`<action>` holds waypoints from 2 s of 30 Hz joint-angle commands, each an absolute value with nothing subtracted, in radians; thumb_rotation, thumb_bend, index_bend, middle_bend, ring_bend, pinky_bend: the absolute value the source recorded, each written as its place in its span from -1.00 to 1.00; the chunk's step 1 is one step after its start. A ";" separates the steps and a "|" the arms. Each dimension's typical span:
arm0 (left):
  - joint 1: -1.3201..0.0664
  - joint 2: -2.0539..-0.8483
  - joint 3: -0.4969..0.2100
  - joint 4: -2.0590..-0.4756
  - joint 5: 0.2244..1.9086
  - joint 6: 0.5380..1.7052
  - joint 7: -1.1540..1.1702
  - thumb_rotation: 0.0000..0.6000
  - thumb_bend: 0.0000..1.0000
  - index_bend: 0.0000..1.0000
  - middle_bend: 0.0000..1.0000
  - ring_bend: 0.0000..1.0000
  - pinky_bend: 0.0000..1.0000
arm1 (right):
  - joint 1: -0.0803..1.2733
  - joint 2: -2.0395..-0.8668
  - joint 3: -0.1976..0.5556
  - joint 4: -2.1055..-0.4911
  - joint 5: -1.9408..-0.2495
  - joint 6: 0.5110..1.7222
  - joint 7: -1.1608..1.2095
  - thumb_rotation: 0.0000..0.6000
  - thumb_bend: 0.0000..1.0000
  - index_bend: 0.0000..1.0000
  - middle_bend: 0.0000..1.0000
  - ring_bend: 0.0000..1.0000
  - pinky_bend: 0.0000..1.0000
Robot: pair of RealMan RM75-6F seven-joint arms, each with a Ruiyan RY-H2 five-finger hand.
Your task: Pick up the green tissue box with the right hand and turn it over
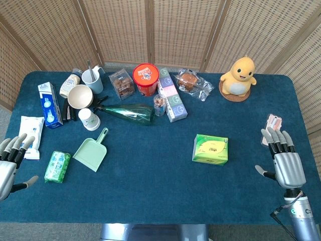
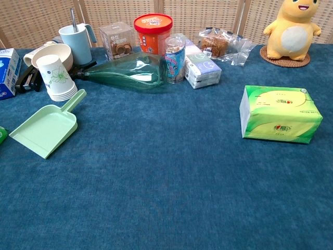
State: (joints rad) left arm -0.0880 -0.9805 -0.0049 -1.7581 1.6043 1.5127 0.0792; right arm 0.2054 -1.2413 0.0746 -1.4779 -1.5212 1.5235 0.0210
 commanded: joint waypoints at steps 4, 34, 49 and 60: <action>-0.088 -0.975 -0.010 -1.763 1.586 1.508 0.072 1.00 -0.89 -1.00 -1.00 -1.00 -0.99 | 0.221 -1.248 0.062 -1.487 -1.535 1.475 0.023 1.00 -1.00 -1.00 -1.00 -1.00 -0.92; -0.099 -0.971 -0.026 -1.768 1.523 1.472 0.067 1.00 -0.89 -1.00 -1.00 -1.00 -0.99 | 0.490 -1.403 0.140 -1.485 -1.349 1.039 -0.112 1.00 -1.00 -0.99 -0.82 -0.94 -0.68; -0.101 -0.973 -0.025 -1.773 1.520 1.467 0.075 1.00 -0.89 -1.00 -1.00 -1.00 -0.99 | 0.486 -1.405 0.122 -1.511 -1.382 1.086 -0.109 1.00 -0.79 -0.28 -0.23 -0.40 -0.26; -0.102 -0.965 -0.021 -1.775 1.520 1.458 0.066 1.00 -0.89 -1.00 -1.00 -1.00 -0.99 | 0.582 -1.178 0.144 -1.763 -1.284 0.778 0.164 1.00 -0.68 -0.12 -0.11 -0.28 -0.22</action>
State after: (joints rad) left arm -0.1015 -0.9648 -0.0209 -1.7750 1.5200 1.4580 0.0656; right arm 0.5244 -1.2924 0.1292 -1.6586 -1.3410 0.9377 0.0390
